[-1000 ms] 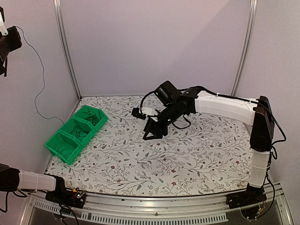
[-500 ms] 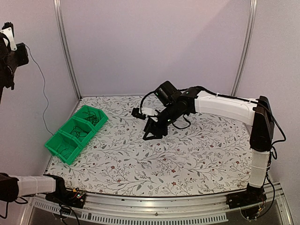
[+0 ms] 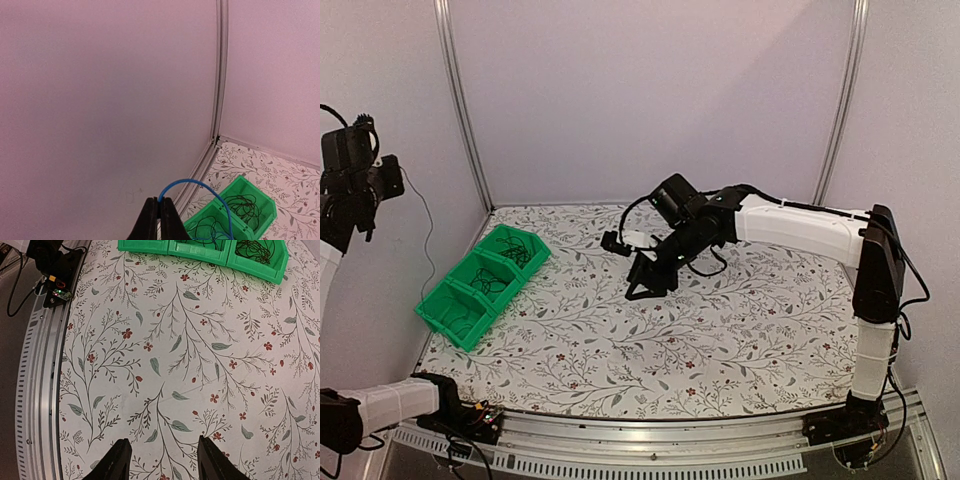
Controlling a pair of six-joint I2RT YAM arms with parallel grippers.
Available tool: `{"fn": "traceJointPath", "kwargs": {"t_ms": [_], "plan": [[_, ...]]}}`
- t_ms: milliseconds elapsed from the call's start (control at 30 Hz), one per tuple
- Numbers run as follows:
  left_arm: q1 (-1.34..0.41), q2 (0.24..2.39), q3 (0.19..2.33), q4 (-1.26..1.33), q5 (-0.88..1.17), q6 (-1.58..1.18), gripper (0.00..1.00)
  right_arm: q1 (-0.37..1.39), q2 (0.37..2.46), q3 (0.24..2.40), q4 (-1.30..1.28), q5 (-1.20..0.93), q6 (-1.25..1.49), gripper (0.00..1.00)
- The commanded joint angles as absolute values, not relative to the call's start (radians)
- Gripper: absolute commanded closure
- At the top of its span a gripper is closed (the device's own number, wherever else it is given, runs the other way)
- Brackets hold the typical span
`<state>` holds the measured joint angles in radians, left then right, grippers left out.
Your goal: Untangle the cables
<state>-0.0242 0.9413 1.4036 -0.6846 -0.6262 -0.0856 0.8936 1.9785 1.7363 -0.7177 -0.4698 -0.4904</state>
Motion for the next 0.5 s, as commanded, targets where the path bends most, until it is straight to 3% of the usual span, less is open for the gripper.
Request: {"fn": "traceJointPath", "kwargs": {"t_ms": [0,467], "plan": [[0.015,0.919,1.301,-0.764,-0.615,-0.172,1.00,0.888,1.985,1.722,-0.719,-0.482,-0.489,0.51],[0.107,0.970,1.151,-0.890,-0.421,-0.284,1.00,0.890,1.978,1.711,-0.722,-0.467,-0.495,0.51]]}}
